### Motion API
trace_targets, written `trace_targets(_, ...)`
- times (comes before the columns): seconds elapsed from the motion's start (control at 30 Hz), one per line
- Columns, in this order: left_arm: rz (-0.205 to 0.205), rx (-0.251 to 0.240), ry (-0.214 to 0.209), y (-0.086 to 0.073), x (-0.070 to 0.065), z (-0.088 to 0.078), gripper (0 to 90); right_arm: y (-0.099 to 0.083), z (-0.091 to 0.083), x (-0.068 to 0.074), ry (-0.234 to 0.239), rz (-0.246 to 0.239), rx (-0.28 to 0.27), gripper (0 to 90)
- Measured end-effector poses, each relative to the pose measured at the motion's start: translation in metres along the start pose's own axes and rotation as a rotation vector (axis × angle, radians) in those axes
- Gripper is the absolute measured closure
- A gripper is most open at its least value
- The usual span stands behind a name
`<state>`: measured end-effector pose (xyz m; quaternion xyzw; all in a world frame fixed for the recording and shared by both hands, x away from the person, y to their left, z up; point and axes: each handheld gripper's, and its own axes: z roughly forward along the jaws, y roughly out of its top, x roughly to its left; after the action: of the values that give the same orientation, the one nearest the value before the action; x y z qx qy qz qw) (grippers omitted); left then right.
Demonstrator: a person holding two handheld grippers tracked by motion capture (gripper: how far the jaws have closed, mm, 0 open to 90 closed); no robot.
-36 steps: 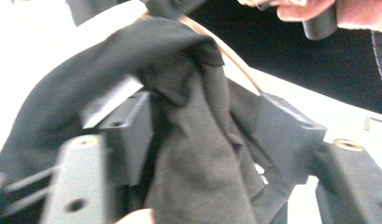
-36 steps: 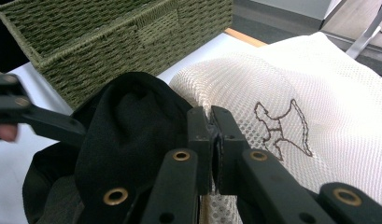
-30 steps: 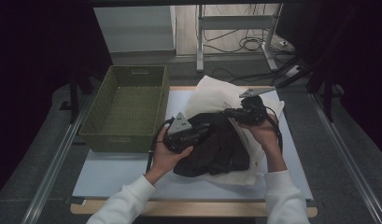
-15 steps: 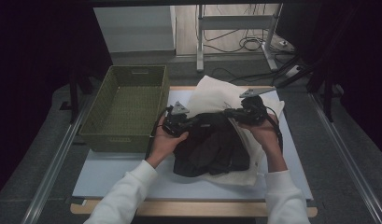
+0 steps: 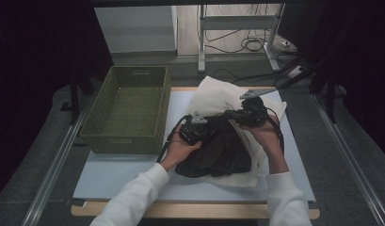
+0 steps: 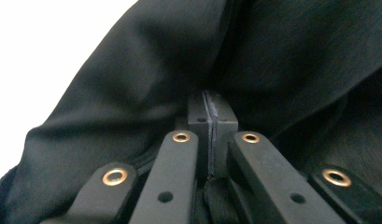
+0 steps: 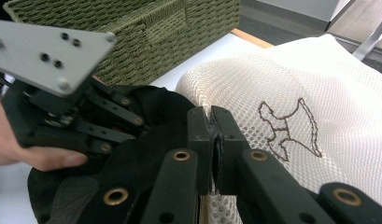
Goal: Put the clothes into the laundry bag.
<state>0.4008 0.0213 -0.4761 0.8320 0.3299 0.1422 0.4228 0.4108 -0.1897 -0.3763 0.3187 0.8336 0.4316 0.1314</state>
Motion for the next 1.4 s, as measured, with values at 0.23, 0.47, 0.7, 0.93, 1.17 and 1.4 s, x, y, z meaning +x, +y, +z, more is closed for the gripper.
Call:
trace_targets(0.23, 0.014, 0.005, 0.031, 0.012, 0.0, 0.019, 90.0, 0.0, 0.002, 0.0, -0.001, -0.004, 0.006, 87.5)
trace_targets(0.47, 0.005, -0.029, -0.012, 0.008, 0.001, 0.004, 89.6, -0.002, 0.0, -0.003, -0.004, 0.011, -0.002, 87.5)
trace_targets(0.7, 0.025, -0.101, -0.098, 0.001, -0.008, -0.039, 89.7, -0.003, -0.002, -0.007, -0.011, 0.02, -0.007, 87.5)
trace_targets(0.93, 0.039, -0.072, -0.142, -0.018, -0.018, -0.064, 89.5, -0.002, -0.003, -0.005, -0.015, 0.014, -0.008, 87.5)
trace_targets(1.17, 0.018, -0.039, -0.068, -0.043, -0.008, -0.077, 89.3, -0.002, -0.003, -0.005, -0.015, 0.018, -0.009, 87.5)
trace_targets(1.4, -0.027, 0.053, -0.057, -0.066, -0.004, -0.047, 90.0, -0.002, -0.002, -0.003, -0.015, 0.014, -0.006, 87.5)
